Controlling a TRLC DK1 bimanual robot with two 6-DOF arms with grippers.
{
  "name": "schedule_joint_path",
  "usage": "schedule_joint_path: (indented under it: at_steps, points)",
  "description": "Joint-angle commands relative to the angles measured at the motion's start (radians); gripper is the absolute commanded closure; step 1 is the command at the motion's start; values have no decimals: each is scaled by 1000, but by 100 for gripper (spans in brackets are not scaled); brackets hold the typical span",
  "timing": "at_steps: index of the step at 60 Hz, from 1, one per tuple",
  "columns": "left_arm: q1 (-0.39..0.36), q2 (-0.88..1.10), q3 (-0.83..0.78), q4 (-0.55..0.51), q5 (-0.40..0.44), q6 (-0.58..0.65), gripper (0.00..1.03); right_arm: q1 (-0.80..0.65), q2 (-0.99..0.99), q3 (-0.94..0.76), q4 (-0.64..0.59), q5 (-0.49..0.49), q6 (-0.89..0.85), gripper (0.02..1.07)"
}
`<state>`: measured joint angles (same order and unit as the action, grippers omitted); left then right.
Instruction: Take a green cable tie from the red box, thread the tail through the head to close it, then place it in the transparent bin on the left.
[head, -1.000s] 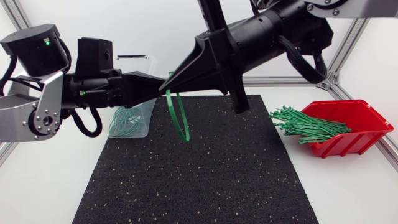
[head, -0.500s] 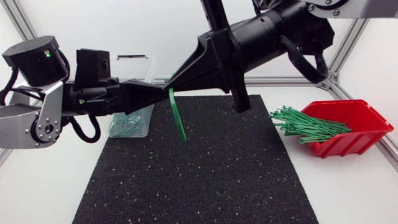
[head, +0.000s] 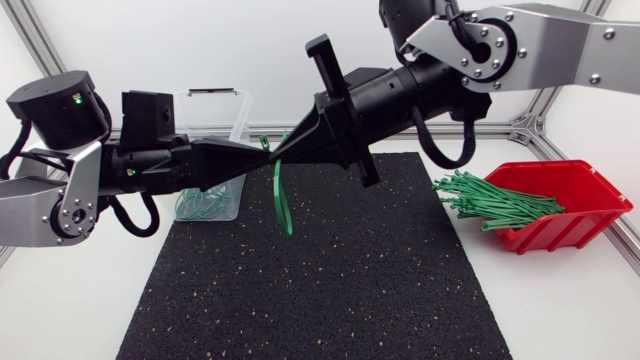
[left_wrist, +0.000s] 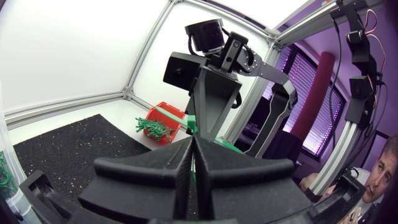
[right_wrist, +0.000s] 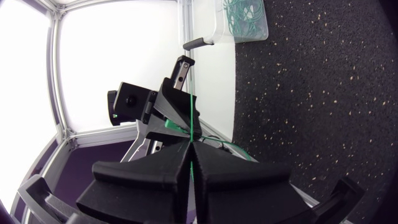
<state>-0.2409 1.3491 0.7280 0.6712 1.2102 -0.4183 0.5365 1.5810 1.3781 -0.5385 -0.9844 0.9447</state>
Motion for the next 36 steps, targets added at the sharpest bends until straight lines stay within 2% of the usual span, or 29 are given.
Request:
schedule_joint_path:
  at_steps: [1, 8, 16, 19, 23, 31, 36]
  points:
    - [-3, -24, -24, 21, 23, 10, 100, 0, -19, -50, 25, 78, -104, 102]
    - [0, -38, -39, 21, 23, 21, 100, -9, -27, -94, 52, 50, -152, 102]
    - [3, -41, -53, 21, 26, 41, 100, -1, -70, -172, 141, 32, -144, 102]
    - [5, -34, -58, 21, 28, 46, 100, -6, -75, -185, 152, -3, -116, 102]
    - [5, -34, -70, 21, 32, 56, 100, -26, -75, -185, 141, -88, -60, 102]
    - [5, -59, -82, 21, 37, 53, 100, -26, -128, -183, 118, -160, 72, 102]
    - [-3, -68, -96, 21, 37, 53, 100, -23, -133, -155, 6, -178, 75, 102]
